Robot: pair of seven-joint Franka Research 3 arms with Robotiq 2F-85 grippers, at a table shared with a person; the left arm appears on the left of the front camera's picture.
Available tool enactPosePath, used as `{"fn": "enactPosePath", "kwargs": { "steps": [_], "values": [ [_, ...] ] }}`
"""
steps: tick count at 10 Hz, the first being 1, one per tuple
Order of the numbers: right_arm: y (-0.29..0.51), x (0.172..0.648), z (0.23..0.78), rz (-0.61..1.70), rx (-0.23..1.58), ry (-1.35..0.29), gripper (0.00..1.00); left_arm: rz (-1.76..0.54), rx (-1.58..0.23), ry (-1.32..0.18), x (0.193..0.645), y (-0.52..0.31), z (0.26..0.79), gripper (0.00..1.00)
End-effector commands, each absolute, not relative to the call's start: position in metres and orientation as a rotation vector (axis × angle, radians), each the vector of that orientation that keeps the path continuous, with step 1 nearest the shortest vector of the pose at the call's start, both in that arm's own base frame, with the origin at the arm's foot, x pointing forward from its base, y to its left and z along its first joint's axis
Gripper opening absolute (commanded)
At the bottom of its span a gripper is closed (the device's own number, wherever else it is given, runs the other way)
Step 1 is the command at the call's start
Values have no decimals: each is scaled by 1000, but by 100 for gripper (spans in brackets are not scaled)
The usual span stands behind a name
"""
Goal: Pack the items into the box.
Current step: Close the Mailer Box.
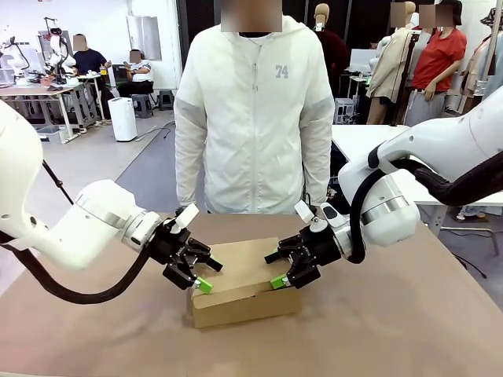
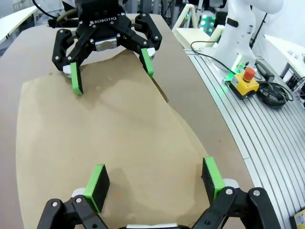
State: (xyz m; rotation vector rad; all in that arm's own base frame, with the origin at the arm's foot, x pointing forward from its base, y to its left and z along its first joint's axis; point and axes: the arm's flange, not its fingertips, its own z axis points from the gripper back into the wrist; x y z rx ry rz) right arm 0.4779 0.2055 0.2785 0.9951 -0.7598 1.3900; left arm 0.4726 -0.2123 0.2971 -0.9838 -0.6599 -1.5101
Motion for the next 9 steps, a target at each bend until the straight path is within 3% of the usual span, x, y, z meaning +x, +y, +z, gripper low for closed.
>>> {"fn": "enactPosePath", "kwargs": {
  "steps": [1,3,6,8,9],
  "values": [
    [207,482,272,1406,1029,-714,100,-1527,-959,-636,473,-212,294,100],
    [200,481,284,1392,1125,-723,100,-1484,-959,-743,468,-201,319,100],
    [178,472,328,1301,1337,-733,100,-1300,-1115,-873,462,-174,372,100],
    [154,465,357,1191,1437,-731,100,-1176,-1236,-842,458,-154,387,100],
    [135,463,370,1033,1454,-672,100,-1049,-1367,-741,452,-141,390,100]
  ]
}}
